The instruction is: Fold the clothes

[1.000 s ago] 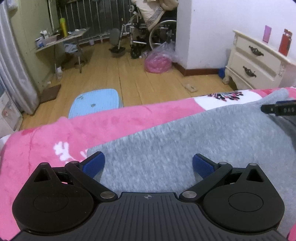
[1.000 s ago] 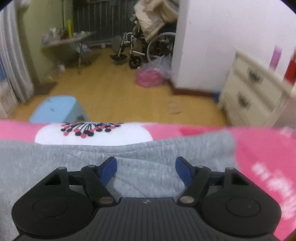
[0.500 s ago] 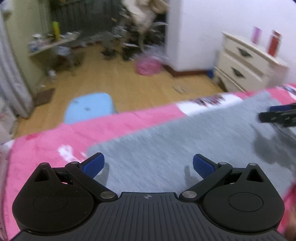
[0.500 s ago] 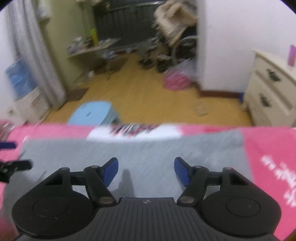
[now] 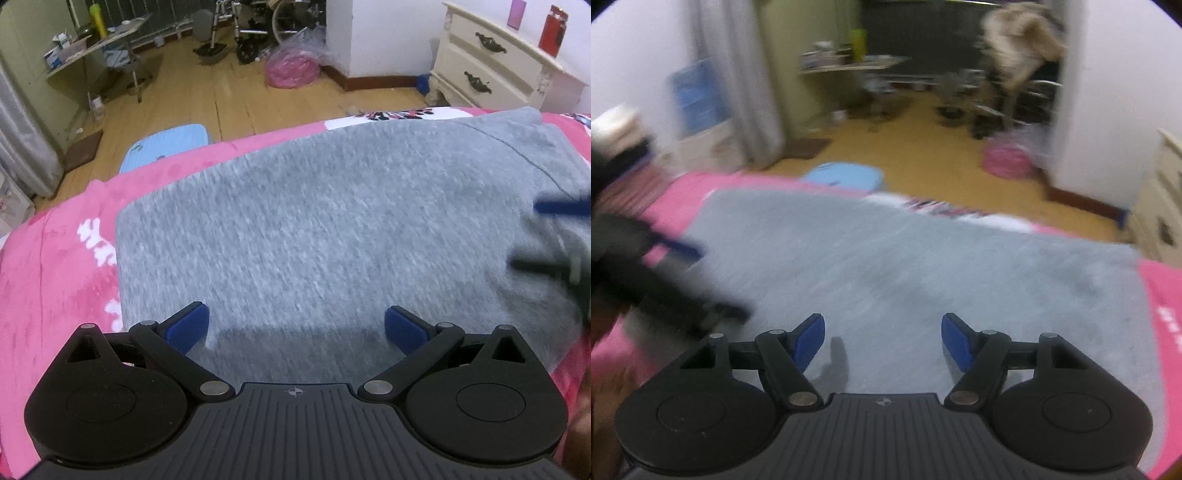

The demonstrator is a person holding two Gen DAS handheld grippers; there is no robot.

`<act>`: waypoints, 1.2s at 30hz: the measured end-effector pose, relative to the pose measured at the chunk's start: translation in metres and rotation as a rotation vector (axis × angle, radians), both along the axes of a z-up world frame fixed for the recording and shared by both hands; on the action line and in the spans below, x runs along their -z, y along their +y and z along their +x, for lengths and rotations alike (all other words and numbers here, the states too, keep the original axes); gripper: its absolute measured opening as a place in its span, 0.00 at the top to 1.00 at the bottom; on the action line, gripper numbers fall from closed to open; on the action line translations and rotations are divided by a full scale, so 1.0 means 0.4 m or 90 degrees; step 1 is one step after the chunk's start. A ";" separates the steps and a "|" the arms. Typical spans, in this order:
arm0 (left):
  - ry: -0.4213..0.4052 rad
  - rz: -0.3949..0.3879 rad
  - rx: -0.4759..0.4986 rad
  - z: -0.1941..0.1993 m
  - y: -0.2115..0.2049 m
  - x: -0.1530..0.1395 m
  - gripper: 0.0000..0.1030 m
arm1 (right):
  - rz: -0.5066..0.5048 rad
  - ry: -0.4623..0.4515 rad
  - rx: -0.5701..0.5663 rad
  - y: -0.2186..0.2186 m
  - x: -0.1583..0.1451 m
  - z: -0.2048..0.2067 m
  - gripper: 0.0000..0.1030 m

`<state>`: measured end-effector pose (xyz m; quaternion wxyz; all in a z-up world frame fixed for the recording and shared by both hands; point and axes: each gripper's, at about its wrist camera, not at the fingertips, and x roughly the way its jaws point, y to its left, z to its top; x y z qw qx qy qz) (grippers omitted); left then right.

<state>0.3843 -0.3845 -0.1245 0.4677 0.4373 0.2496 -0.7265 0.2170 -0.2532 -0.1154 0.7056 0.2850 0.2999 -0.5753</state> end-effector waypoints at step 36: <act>-0.008 0.009 -0.020 -0.010 -0.001 0.004 0.00 | -0.016 0.025 0.106 -0.065 0.062 -0.028 0.00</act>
